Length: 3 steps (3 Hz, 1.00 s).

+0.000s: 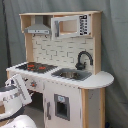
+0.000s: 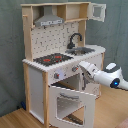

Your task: Play with the kitchen

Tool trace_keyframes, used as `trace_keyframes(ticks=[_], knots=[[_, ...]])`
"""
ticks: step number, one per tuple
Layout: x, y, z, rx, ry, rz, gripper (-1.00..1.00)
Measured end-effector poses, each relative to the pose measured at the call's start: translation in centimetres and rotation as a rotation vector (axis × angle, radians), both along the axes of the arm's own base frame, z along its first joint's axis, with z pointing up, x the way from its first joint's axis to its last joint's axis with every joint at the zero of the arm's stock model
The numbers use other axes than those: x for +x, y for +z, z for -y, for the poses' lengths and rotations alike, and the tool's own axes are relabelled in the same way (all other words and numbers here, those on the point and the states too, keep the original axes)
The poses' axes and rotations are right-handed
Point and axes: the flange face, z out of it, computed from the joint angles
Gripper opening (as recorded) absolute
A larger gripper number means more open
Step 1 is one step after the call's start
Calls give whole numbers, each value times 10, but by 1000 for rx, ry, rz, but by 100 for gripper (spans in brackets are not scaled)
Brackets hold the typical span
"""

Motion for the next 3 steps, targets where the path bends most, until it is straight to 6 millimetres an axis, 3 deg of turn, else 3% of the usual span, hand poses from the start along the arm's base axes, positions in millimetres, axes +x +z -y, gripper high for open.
trace_keyframes(ticks=[3], knots=[[48,-3,-1,76,75,-63,100]])
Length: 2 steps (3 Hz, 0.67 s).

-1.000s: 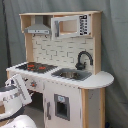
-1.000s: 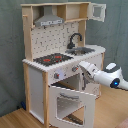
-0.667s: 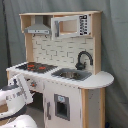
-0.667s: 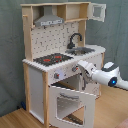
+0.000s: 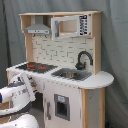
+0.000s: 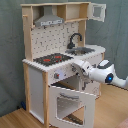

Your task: Play with the kitchen

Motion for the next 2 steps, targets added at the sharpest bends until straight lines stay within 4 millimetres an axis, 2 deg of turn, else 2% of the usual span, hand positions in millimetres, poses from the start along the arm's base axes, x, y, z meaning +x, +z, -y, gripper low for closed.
trace_keyframes(ticks=[1,2], knots=[[2,0,1,5,28,-15,100],[2,1,1,5,28,-15,-100]])
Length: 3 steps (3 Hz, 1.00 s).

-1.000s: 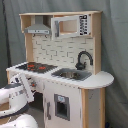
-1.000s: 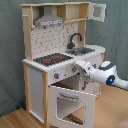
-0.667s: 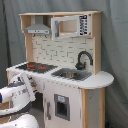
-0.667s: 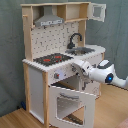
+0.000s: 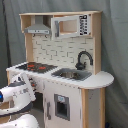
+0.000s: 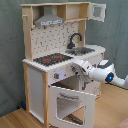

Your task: Play with the kitchen

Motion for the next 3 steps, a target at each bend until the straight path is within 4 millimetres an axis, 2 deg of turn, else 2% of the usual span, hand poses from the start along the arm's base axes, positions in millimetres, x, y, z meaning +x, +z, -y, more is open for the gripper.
trace_keyframes(ticks=[3], knots=[[1,1,2,-308,20,11,-100]])
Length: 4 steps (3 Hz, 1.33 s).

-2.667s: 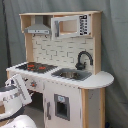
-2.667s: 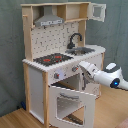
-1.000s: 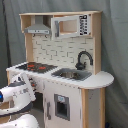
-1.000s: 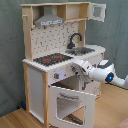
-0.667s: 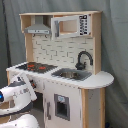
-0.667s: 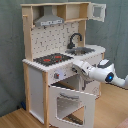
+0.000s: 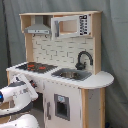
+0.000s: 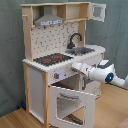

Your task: Play with the kitchen

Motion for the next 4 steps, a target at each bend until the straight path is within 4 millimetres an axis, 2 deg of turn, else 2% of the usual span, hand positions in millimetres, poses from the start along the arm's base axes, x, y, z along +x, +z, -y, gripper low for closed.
trace_keyframes(ticks=[4], knots=[[0,-1,-2,-472,25,5,-100]])
